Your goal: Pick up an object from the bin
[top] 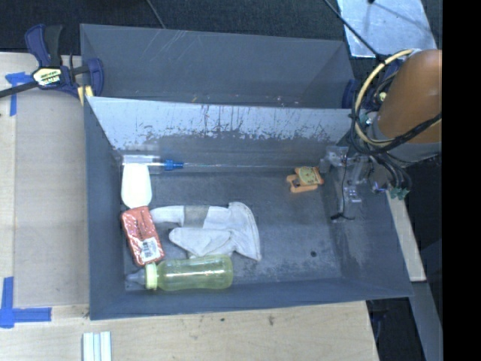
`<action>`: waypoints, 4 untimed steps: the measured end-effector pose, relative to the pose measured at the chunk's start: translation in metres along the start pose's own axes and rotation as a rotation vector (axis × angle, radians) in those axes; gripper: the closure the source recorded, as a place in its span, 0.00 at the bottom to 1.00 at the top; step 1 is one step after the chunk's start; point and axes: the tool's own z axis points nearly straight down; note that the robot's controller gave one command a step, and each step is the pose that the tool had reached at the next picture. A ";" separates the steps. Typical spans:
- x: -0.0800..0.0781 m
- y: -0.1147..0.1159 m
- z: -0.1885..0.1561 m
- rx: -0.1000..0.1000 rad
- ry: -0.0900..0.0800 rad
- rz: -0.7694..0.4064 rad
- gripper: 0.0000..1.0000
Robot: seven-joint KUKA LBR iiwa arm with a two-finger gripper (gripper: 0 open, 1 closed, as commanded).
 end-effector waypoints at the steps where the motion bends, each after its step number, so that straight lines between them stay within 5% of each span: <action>1: -0.001 0.001 -0.005 0.001 -0.008 -0.003 0.00; 2: -0.011 0.006 -0.051 -0.001 -0.001 0.030 0.00; 3: -0.035 0.027 -0.068 0.003 -0.020 0.019 0.00; 4: -0.036 0.069 -0.012 0.001 -0.011 -0.003 0.00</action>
Offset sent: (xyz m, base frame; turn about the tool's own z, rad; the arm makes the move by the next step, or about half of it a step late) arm 0.0420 0.0215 0.1878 0.1152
